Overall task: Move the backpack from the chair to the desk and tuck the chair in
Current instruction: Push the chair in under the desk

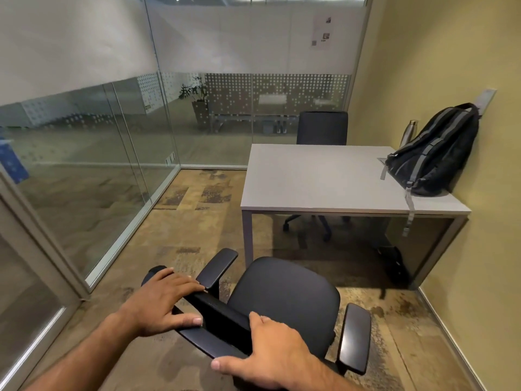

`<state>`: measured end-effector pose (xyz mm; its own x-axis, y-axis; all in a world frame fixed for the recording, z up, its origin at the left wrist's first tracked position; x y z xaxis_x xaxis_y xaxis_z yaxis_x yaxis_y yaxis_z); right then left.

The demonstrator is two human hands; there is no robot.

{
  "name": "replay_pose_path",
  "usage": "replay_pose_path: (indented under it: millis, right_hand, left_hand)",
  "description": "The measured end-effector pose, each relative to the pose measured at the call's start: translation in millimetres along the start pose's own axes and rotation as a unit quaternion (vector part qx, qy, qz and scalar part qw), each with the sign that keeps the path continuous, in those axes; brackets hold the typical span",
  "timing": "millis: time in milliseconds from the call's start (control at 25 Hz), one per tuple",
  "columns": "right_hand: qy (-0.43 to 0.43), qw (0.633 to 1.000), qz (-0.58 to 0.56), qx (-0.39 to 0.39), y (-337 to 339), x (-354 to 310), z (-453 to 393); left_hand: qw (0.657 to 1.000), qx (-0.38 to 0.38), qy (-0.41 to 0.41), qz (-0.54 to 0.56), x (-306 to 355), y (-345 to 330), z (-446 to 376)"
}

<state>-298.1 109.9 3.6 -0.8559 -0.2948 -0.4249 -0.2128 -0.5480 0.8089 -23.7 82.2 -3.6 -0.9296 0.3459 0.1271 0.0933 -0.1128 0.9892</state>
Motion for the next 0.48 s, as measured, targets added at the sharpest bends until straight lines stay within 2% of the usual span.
replay_pose_path:
  millis: [120,480]
  right_hand:
    - [-0.021,1.0,-0.002,-0.001,5,10,3]
    - [-0.003,0.999,0.033,0.0,19,58,16]
  left_hand:
    - [0.999,0.052,-0.004,0.011,12,-5,-1]
    - [0.996,0.084,0.042,-0.003,62,-12,0]
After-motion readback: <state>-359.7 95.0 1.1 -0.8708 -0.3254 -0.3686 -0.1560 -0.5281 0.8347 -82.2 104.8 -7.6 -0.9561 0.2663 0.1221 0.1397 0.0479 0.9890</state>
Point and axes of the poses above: each hand's wrist, its own z-axis away from the middle knuckle, its own y-axis out of the back of the hand, x = y × z, the point moved 2 cm from there along -z, towards the middle knuckle, and after that the axes turned 2 degrees about y, right-handed, at the moved point
